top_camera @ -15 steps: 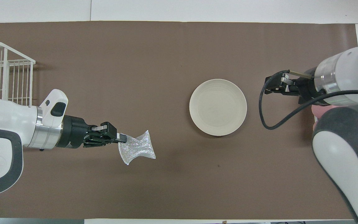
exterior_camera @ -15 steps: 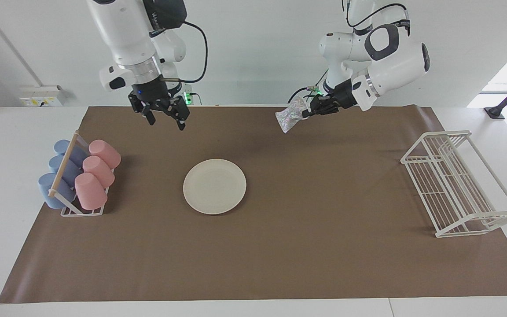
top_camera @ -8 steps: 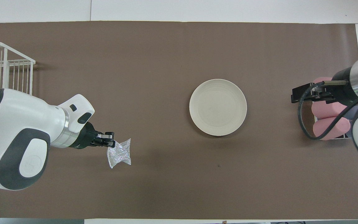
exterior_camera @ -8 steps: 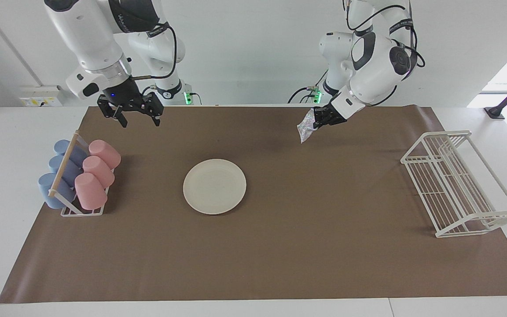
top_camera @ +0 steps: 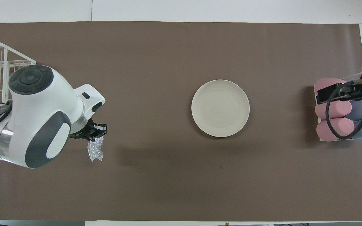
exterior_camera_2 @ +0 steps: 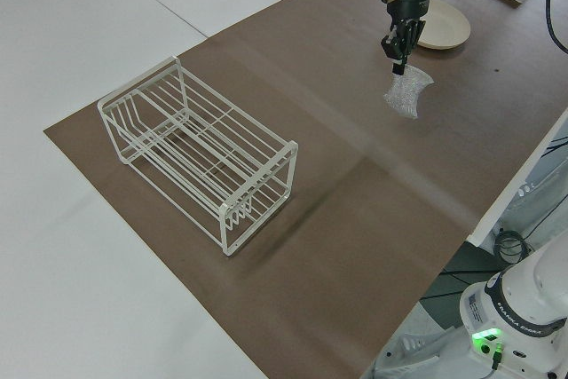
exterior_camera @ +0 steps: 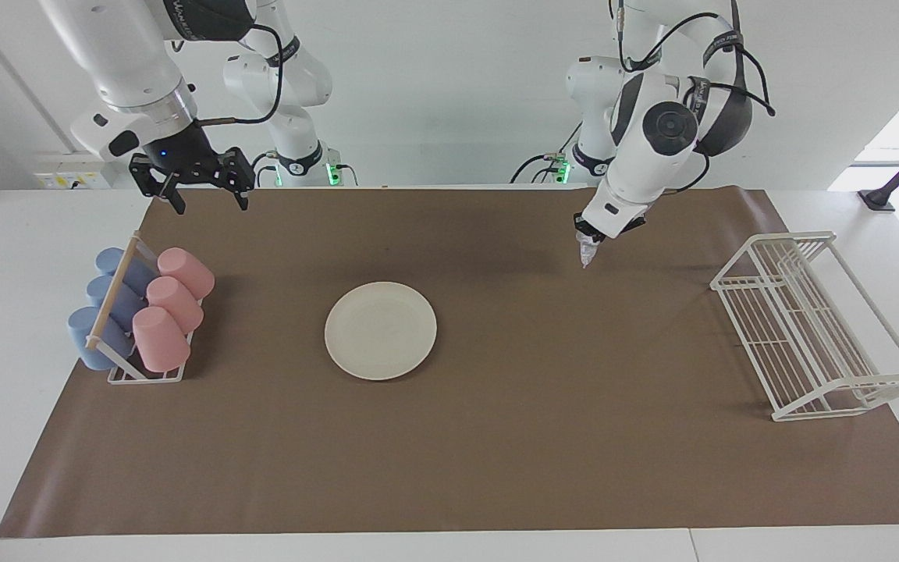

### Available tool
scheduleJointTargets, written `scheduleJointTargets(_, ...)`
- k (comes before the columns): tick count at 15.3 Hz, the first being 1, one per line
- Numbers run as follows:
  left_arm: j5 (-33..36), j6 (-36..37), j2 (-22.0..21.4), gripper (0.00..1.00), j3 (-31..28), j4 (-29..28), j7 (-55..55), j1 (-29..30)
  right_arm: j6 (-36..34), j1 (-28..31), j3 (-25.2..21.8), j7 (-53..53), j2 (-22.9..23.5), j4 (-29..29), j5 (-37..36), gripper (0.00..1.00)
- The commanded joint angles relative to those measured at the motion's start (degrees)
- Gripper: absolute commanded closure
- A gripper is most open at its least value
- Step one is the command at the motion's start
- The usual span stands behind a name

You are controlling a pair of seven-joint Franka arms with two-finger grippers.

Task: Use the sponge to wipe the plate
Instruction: 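Place the sponge into the wire basket with the left gripper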

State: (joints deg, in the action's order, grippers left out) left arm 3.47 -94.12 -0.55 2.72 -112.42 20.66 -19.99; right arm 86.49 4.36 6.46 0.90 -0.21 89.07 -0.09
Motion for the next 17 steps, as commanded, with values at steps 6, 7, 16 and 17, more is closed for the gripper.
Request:
scheduleJointTargets(6, 24.1, 12.5, 4.3, 1.00, -0.5, 6.2, 4.6, -3.0, -3.0, -6.7, -10.4, 0.2, 0.4, -0.4, -0.4, 0.00)
scheduleJointTargets(7, 26.6, 13.7, 4.9, 1.00, -0.5, 6.7, 4.9, -3.0, -2.9, -6.7, -10.6, 0.3, 0.1, 0.1, -0.4, 0.00)
scheduleJointTargets(16, 52.6, 19.0, 14.6, 1.00, -1.2, 14.3, 7.6, -1.8, -0.2, -7.1, -12.4, 2.4, 0.0, 0.5, 0.5, 0.00)
scheduleJointTargets(17, 55.4, 19.3, 17.1, 1.00, -1.2, 15.8, 7.6, -1.2, -0.6, -7.5, -12.6, 3.1, 0.2, 0.4, 0.5, 0.00)
